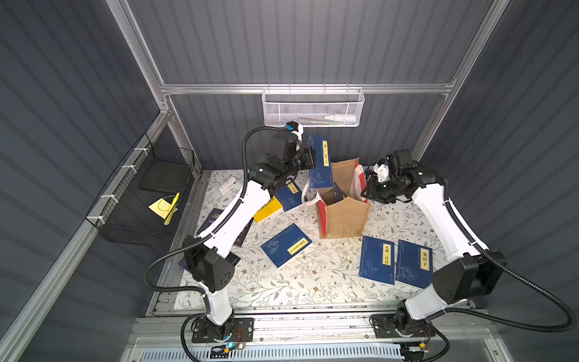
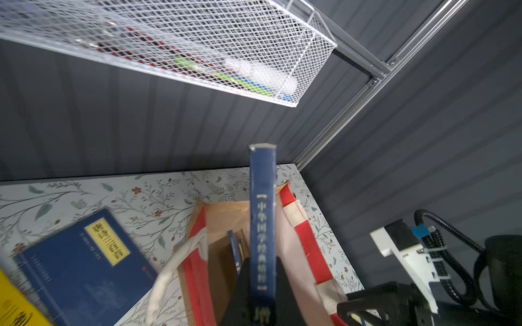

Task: Put the books into the canvas bag
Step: Place the book in the canvas bag.

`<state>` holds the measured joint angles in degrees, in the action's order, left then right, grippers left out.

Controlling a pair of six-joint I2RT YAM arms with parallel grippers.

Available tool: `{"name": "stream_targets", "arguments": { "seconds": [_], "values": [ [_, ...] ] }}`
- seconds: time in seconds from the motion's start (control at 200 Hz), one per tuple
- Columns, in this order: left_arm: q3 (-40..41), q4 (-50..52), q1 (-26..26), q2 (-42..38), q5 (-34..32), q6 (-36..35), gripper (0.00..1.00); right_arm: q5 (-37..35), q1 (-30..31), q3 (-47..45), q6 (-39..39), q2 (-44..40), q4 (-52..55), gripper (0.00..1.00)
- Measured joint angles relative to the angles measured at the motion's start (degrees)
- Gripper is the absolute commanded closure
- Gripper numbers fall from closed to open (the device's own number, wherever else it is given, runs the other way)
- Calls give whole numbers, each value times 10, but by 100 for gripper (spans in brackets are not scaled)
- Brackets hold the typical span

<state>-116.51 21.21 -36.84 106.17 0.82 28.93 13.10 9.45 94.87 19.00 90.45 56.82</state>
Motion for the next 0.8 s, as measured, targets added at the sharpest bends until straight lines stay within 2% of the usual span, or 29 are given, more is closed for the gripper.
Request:
{"name": "stream_targets", "arguments": {
  "seconds": [0.14,0.445,0.8],
  "values": [
    [-43,-24,-21,50,-1,3,100,0,0,-3,-3,0,-2,81],
    [-64,-44,-52,130,-14,9,100,0,0,-19,-9,-3,-6,94],
    [-40,-39,-70,155,-12,13,100,0,0,-43,-8,-19,-24,98]
  ]
}}
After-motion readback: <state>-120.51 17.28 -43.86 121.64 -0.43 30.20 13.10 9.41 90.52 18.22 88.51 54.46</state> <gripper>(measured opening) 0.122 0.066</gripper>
